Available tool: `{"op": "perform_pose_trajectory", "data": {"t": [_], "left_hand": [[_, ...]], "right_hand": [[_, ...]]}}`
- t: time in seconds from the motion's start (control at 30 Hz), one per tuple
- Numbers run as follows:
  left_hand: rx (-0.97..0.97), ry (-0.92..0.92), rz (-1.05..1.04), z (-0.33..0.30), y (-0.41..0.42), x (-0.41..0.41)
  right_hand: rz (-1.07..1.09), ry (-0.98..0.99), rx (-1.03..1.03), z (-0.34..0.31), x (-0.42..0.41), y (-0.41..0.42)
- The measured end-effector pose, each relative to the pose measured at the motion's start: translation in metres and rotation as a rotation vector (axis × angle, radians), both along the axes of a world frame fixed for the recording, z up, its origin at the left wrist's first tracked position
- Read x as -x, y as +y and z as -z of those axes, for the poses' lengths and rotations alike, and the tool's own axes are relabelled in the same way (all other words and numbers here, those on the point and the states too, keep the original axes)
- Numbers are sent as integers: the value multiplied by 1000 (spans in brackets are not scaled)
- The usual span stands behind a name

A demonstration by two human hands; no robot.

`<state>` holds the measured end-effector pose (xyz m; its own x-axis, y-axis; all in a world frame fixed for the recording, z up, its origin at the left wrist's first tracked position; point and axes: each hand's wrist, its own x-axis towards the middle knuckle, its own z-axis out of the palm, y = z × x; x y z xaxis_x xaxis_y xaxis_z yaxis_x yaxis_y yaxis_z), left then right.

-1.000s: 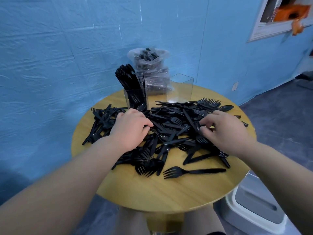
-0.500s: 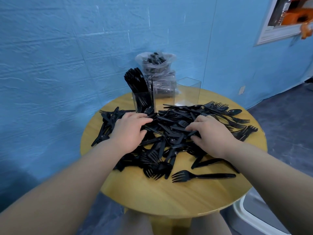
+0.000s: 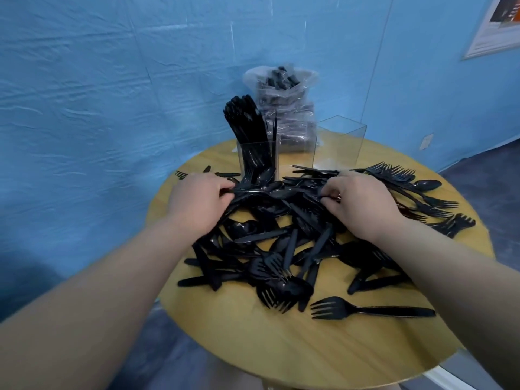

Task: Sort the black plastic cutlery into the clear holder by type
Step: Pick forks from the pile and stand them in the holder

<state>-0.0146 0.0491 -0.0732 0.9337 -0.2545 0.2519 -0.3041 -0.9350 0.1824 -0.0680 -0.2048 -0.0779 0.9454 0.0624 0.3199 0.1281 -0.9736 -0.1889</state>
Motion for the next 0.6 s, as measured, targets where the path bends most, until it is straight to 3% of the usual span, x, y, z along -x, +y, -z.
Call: {"op": "perform_pose_trajectory", "data": {"t": [0.17, 0.33, 0.43, 0.6], "left_hand": [[86, 58, 184, 11, -14, 9], [79, 120, 328, 11, -41, 13], [-55, 96, 318, 14, -51, 13], [-17, 5, 188, 14, -48, 11]], "right_hand": [[51, -98, -100, -1, 1, 2], [-93, -8, -123, -3, 18, -8], [-113, 72, -76, -3, 25, -8], [-101, 68, -52, -1, 28, -10]]}}
